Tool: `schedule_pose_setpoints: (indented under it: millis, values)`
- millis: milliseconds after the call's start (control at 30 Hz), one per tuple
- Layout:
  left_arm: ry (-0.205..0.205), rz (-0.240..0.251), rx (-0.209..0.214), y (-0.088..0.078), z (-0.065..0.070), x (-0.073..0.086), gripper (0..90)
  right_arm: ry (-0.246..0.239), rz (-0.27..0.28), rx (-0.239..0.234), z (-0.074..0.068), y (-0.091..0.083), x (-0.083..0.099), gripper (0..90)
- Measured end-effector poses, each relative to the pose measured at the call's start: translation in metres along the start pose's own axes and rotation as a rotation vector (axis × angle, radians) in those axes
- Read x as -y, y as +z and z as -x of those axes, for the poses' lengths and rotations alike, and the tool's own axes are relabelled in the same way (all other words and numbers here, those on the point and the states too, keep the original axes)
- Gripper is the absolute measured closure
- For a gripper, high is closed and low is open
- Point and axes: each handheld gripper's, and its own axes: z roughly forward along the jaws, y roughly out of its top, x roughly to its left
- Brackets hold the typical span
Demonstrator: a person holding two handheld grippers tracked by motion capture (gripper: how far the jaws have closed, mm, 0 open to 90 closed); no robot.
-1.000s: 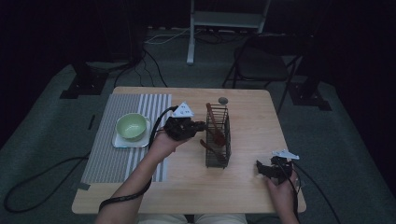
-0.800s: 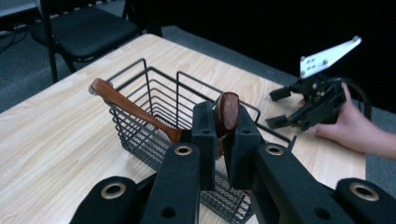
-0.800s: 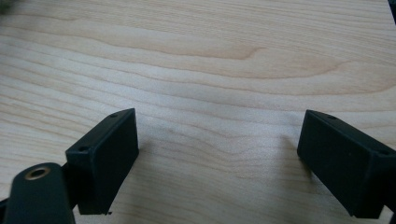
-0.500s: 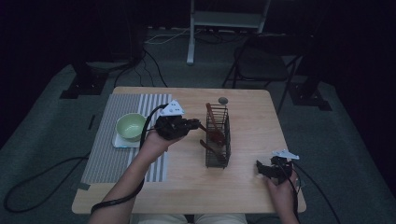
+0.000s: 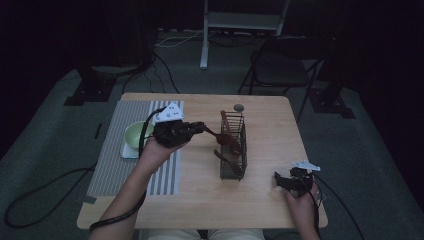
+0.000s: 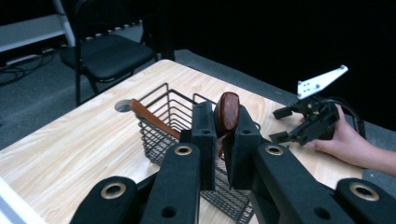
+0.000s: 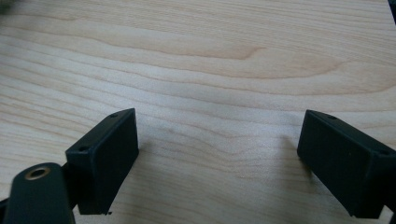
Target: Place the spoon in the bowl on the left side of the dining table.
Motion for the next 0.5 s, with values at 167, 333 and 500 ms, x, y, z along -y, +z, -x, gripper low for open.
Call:
schedule_pose_setpoints:
  millis: [167, 333, 500]
  values:
    - [-0.009, 0.023, -0.041, -0.01, -0.007, -0.001, 83.8, 0.0, 0.0, 0.0, 0.0, 0.0, 0.0, 11.8]
    - [-0.02, 0.027, -0.083, -0.017, -0.014, 0.002, 83.8, 0.0, 0.0, 0.0, 0.0, 0.0, 0.0, 11.8]
    - [-0.031, 0.032, -0.115, -0.023, -0.018, 0.007, 83.8, 0.0, 0.0, 0.0, 0.0, 0.0, 0.0, 11.9]
